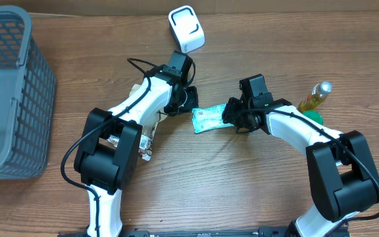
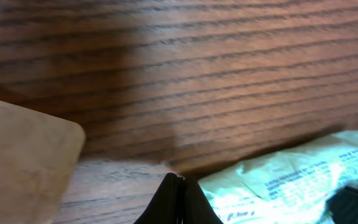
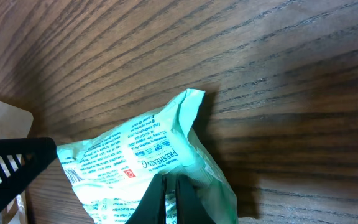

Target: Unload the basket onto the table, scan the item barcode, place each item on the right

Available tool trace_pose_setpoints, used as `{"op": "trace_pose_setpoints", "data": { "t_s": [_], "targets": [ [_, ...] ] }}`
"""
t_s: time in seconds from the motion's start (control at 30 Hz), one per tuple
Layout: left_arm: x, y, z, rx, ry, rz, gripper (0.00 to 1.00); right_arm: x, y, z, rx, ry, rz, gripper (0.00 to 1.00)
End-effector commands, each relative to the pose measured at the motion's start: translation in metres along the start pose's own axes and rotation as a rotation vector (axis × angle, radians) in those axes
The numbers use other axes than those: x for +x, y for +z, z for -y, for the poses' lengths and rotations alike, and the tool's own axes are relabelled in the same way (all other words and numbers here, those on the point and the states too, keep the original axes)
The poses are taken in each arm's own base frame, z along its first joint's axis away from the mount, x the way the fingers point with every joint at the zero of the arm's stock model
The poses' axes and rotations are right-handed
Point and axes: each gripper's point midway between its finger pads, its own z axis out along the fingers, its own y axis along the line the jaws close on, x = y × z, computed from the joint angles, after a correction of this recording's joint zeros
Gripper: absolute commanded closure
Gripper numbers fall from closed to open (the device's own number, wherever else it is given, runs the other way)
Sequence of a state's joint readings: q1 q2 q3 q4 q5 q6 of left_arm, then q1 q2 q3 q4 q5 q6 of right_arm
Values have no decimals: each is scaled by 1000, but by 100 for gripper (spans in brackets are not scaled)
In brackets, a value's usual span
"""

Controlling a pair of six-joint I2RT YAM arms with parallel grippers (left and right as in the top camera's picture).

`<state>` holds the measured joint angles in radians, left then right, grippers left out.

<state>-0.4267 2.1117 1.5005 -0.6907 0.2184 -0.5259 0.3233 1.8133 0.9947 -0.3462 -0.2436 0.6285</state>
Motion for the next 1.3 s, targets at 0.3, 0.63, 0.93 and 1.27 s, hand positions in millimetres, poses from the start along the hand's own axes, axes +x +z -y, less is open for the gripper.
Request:
{"op": "trace_pose_setpoints", "data": {
  "t_s": [0.3, 0.63, 0.93, 1.27],
  "targets": [
    [-15, -53, 19, 41, 7, 42, 96, 10, 11, 16, 50, 11, -27, 89],
    [14, -51, 41, 112, 41, -64, 96, 9, -29, -41, -152, -169, -106, 22],
    [7, -45, 54, 133, 88, -11, 96, -17, -53, -10, -108, -125, -69, 5],
    [-12, -42, 41, 34, 94, 90, 96, -18, -58, 19, -56, -77, -91, 0]
  ]
}}
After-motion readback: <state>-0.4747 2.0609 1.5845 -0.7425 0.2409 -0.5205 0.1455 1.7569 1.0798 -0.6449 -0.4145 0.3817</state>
